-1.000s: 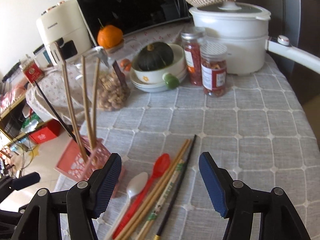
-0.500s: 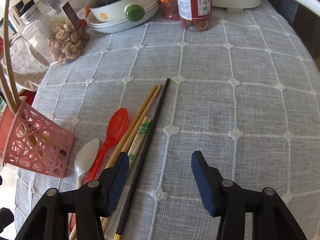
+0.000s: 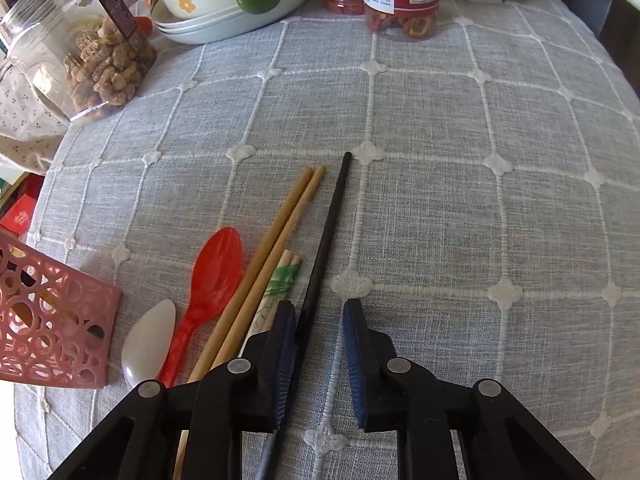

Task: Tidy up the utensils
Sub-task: 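Grasp the black gold-tipped chopstick with the right tool, then grasp the paper-wrapped chopsticks with the left tool while the right tool holds the black chopstick, then carry both held chopsticks into the pink basket and open both tools, then grasp a loose wooden chopstick with the right tool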

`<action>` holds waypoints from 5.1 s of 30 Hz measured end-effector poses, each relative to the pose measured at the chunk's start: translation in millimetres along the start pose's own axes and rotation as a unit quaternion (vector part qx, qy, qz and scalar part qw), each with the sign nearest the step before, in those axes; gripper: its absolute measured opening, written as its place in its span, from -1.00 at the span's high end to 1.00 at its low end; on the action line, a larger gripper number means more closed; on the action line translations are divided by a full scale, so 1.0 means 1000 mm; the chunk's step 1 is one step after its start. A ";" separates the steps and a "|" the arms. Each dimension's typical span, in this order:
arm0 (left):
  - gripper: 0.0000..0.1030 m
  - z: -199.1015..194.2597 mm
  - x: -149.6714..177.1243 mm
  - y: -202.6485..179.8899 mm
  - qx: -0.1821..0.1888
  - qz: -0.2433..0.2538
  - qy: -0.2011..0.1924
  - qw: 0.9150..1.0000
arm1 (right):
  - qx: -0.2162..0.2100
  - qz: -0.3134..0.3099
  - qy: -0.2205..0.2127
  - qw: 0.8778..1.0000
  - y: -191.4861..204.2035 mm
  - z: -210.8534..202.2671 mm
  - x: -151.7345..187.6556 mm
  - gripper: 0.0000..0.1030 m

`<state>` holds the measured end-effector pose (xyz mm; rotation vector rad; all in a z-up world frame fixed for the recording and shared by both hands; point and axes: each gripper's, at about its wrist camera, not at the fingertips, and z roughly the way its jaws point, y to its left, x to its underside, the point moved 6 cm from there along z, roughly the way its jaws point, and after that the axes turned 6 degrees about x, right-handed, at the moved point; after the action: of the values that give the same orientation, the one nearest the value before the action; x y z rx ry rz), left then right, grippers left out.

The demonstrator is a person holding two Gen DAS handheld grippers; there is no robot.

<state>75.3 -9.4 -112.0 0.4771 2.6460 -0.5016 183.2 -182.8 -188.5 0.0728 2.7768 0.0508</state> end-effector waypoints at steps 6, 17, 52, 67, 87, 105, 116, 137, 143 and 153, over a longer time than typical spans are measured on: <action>0.08 0.007 0.004 -0.029 0.015 0.035 0.016 0.999 | 0.004 0.014 0.015 1.000 -0.021 -0.004 0.007 0.93; 0.35 0.060 -0.027 -0.089 0.014 0.066 0.064 0.996 | -0.035 0.055 -0.015 0.998 -0.080 -0.054 0.023 0.92; 0.64 0.156 -0.081 -0.078 -0.086 0.044 0.133 0.986 | -0.085 0.074 -0.055 0.992 -0.099 -0.094 0.029 0.91; 0.79 0.085 -0.094 -0.088 -0.036 0.045 0.035 0.998 | -0.100 0.056 -0.098 0.989 -0.075 -0.128 0.021 0.91; 0.79 -0.133 -0.117 -0.013 -0.070 0.013 -0.373 0.925 | -0.147 -0.018 -0.283 0.948 0.023 -0.257 -0.008 0.91; 0.79 -0.068 -0.126 0.061 -0.114 -0.030 -0.392 0.912 | -0.181 -0.050 -0.242 0.952 0.093 -0.218 -0.022 0.91; 0.74 -0.053 -0.111 0.065 -0.096 -0.058 -0.328 0.938 | -0.199 -0.042 -0.217 0.955 0.093 -0.187 -0.027 0.77; -0.52 -0.083 -0.049 0.066 -0.081 -0.073 -0.194 0.975 | -0.194 -0.018 -0.266 0.944 0.047 -0.230 -0.011 -0.17; -0.56 -0.053 -0.021 0.078 -0.067 -0.090 -0.105 0.988 | -0.135 0.026 -0.213 0.967 0.009 -0.179 -0.013 -0.21; -0.56 -0.012 -0.007 0.070 -0.053 -0.083 -0.031 0.995 | -0.056 0.044 -0.033 0.997 -0.008 -0.047 0.005 -0.18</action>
<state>104.8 55.3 -117.9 0.2058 2.6487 -0.4148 162.0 -191.3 -147.0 0.1656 2.6969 0.2226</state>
